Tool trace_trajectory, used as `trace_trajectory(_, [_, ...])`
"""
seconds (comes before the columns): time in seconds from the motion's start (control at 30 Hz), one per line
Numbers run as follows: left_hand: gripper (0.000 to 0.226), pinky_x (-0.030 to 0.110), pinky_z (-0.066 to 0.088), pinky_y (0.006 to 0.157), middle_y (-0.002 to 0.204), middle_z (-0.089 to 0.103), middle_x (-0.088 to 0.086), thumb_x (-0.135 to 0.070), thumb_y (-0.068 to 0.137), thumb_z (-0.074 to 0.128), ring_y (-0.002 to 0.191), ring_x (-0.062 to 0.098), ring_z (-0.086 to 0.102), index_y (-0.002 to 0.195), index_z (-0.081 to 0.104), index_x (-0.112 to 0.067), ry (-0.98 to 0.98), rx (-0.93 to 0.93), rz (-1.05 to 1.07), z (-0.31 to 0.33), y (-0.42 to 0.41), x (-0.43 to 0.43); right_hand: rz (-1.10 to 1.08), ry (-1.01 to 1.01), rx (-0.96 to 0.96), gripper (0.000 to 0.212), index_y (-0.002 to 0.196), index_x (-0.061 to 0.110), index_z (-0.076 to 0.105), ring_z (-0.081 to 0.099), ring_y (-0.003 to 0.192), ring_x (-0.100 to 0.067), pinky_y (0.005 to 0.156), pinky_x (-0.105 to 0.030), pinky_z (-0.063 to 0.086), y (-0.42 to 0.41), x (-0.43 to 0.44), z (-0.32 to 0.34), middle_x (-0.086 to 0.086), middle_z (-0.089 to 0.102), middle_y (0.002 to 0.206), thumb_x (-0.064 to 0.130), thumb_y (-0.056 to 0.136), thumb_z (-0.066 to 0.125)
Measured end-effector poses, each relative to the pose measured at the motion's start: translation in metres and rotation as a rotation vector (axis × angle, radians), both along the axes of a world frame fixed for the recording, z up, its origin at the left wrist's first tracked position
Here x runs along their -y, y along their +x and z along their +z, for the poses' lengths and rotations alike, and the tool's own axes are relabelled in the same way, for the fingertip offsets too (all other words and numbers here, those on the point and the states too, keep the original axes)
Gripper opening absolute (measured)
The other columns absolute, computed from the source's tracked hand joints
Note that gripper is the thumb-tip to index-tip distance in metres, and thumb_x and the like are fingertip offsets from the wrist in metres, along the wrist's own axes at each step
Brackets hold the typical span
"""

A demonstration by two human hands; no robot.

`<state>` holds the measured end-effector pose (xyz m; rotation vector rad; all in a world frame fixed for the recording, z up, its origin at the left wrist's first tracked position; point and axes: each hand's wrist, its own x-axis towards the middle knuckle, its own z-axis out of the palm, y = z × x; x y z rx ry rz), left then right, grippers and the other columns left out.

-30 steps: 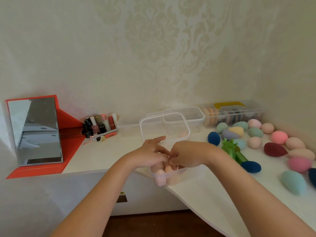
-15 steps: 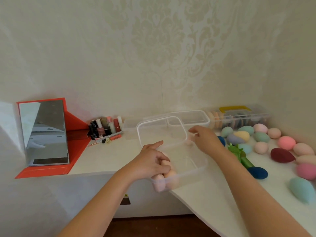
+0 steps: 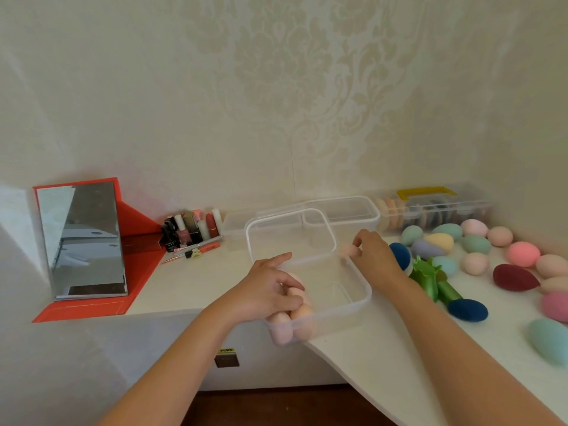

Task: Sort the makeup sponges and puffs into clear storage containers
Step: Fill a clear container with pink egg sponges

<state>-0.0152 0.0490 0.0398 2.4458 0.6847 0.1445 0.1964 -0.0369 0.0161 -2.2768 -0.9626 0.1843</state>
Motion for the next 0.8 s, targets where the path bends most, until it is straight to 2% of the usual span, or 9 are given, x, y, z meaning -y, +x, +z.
trace_trajectory(0.07, [0.028, 0.02, 0.013, 0.102, 0.153, 0.018, -0.017, -0.027, 0.082, 0.065, 0.139, 0.006, 0.009, 0.109, 0.068, -0.034, -0.001, 0.001, 0.003, 0.0, 0.0, 0.0, -0.08, 0.114, -0.093, 0.018, 0.097, 0.007, 0.045, 0.053, 0.085, -0.027, 0.07, -0.031, 0.038, -0.001, 0.004, 0.011, -0.012, 0.057, 0.098, 0.019, 0.089, 0.057])
trace_trajectory(0.13, [0.028, 0.021, 0.013, 0.103, 0.154, 0.018, -0.016, -0.027, 0.082, 0.065, 0.139, 0.007, 0.009, 0.109, 0.067, -0.034, 0.0, -0.001, 0.002, 0.0, 0.0, 0.0, -0.101, 0.243, -0.071, 0.026, 0.105, 0.007, 0.051, 0.049, 0.083, -0.023, 0.069, -0.029, 0.034, -0.005, 0.012, 0.026, -0.006, 0.056, 0.093, 0.027, 0.091, 0.058])
trace_trajectory(0.23, [0.028, 0.022, 0.014, 0.103, 0.154, 0.018, -0.016, -0.027, 0.081, 0.066, 0.139, 0.006, 0.009, 0.108, 0.068, -0.034, -0.013, -0.003, 0.004, 0.002, 0.0, 0.003, -0.026, 0.369, 0.043, 0.03, 0.107, 0.01, 0.06, 0.052, 0.083, -0.019, 0.066, -0.025, 0.03, -0.017, 0.022, 0.043, 0.001, 0.055, 0.087, 0.036, 0.093, 0.054])
trace_trajectory(0.3, [0.029, 0.023, 0.015, 0.104, 0.153, 0.019, -0.016, -0.026, 0.081, 0.066, 0.139, 0.006, 0.009, 0.109, 0.068, -0.033, -0.015, -0.007, 0.005, 0.003, 0.0, 0.004, 0.092, 0.38, -0.003, 0.024, 0.105, 0.015, 0.057, 0.054, 0.077, -0.015, 0.061, -0.025, 0.034, -0.029, 0.024, 0.05, 0.004, 0.057, 0.085, 0.035, 0.091, 0.059])
trace_trajectory(0.4, [0.03, 0.023, 0.015, 0.104, 0.154, 0.018, -0.015, -0.027, 0.081, 0.066, 0.138, 0.005, 0.008, 0.11, 0.068, -0.033, -0.011, -0.005, -0.007, 0.003, 0.0, 0.006, 0.248, 0.252, -0.079, 0.033, 0.101, 0.02, 0.049, 0.05, 0.068, -0.004, 0.055, -0.017, 0.037, -0.046, 0.025, 0.055, 0.007, 0.054, 0.081, 0.032, 0.08, 0.072])
trace_trajectory(0.5, [0.03, 0.022, 0.015, 0.103, 0.154, 0.018, -0.015, -0.027, 0.081, 0.066, 0.138, 0.004, 0.008, 0.11, 0.067, -0.034, -0.01, -0.007, -0.03, 0.002, 0.003, 0.011, 0.347, 0.028, -0.024, 0.031, 0.1, 0.02, 0.061, 0.05, 0.069, -0.005, 0.055, -0.016, 0.035, -0.05, 0.031, 0.056, 0.007, 0.056, 0.084, 0.024, 0.074, 0.076])
trace_trajectory(0.6, [0.031, 0.021, 0.015, 0.102, 0.154, 0.017, -0.015, -0.028, 0.081, 0.067, 0.138, 0.004, 0.007, 0.112, 0.067, -0.033, -0.011, -0.003, -0.042, 0.001, 0.008, 0.017, 0.408, -0.248, 0.07, 0.038, 0.11, 0.023, 0.064, 0.052, 0.081, -0.01, 0.056, -0.015, 0.035, -0.051, 0.036, 0.055, 0.007, 0.053, 0.092, 0.014, 0.075, 0.075])
trace_trajectory(0.7, [0.033, 0.02, 0.016, 0.1, 0.154, 0.017, -0.016, -0.027, 0.08, 0.067, 0.138, 0.002, 0.005, 0.113, 0.066, -0.033, -0.015, -0.002, -0.057, 0.0, 0.015, 0.022, 0.403, -0.406, 0.174, 0.039, 0.115, 0.015, 0.06, 0.058, 0.097, -0.018, 0.072, -0.022, 0.044, -0.057, 0.035, 0.054, -0.001, 0.06, 0.107, 0.011, 0.078, 0.072])
trace_trajectory(0.8, [0.029, 0.019, 0.016, 0.099, 0.153, 0.017, -0.017, -0.027, 0.08, 0.065, 0.138, 0.001, 0.006, 0.108, 0.065, -0.035, -0.027, 0.008, -0.065, -0.001, 0.019, 0.026, 0.377, -0.433, 0.231, 0.032, 0.111, 0.006, 0.057, 0.056, 0.089, -0.02, 0.058, -0.018, 0.037, -0.06, 0.03, 0.046, -0.007, 0.062, 0.107, 0.009, 0.08, 0.067])
